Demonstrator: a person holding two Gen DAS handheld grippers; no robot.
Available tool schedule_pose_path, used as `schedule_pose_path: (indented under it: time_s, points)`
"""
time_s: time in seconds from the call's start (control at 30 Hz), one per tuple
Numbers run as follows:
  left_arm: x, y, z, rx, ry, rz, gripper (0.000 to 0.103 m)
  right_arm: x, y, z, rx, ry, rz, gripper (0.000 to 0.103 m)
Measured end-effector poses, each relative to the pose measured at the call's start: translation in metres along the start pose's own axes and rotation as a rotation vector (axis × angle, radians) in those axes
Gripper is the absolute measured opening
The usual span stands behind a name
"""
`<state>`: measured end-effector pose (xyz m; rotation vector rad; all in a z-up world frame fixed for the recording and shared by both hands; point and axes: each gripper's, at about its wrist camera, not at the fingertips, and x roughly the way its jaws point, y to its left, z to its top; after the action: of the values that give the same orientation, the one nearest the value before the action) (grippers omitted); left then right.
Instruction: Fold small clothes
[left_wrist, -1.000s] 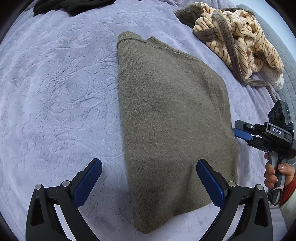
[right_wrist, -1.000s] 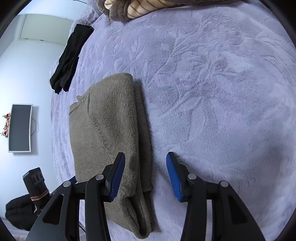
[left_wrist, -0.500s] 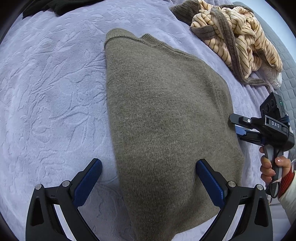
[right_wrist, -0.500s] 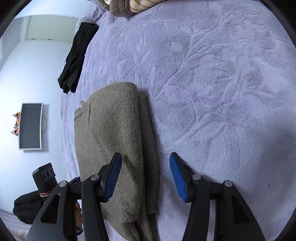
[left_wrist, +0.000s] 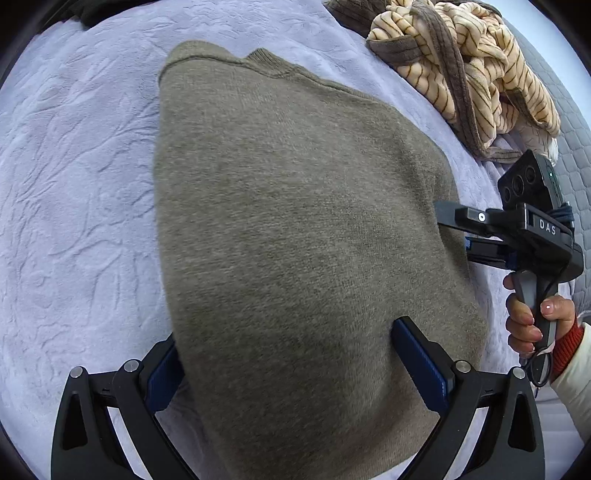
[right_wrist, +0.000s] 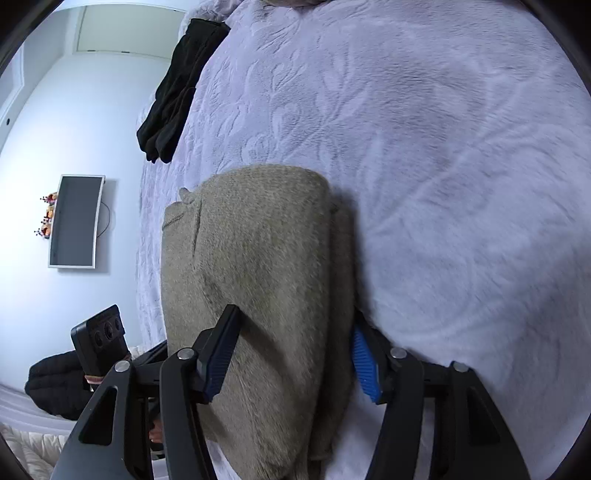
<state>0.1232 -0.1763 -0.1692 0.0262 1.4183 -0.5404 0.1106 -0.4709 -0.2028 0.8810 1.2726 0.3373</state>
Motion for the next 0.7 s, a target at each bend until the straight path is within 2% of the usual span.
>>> schedule_pose_path:
  time_s: [0.13,0.17,0.2,0.23,0.33,0.4,0.47,0.7]
  points:
    - [0.004,0.006,0.000,-0.026,0.003,-0.025,0.102,0.008,-0.006,0.002,0.045,-0.009,0.031,0.064]
    - [0.003,0.006,0.000,-0.025,0.001,-0.022,0.101,0.008,-0.008,0.002,0.064,-0.009,0.033,0.059]
    - [0.001,0.004,-0.001,-0.019,-0.008,-0.017,0.096,0.007,-0.009,0.002,0.074,-0.008,0.032,0.055]
    - [-0.001,0.003,-0.002,-0.012,-0.016,-0.013,0.094,0.006,-0.008,0.001,0.078,-0.005,0.038,0.044]
    - [-0.011,0.001,-0.006,0.005,-0.048,-0.015,0.077,0.002,-0.004,-0.004,0.085,-0.023,0.060,0.034]
    - [-0.020,0.004,-0.008,0.002,-0.062,-0.030,0.064,-0.001,-0.001,-0.006,0.092,-0.035,0.083,0.033]
    - [-0.029,0.008,-0.008,-0.009,-0.074,-0.049,0.057,-0.004,0.004,-0.008,0.095,-0.045,0.109,0.033]
    - [-0.058,-0.001,-0.014,0.003,-0.120,-0.103,0.056,-0.015,0.030,-0.015,0.084,-0.051,0.153,0.032]
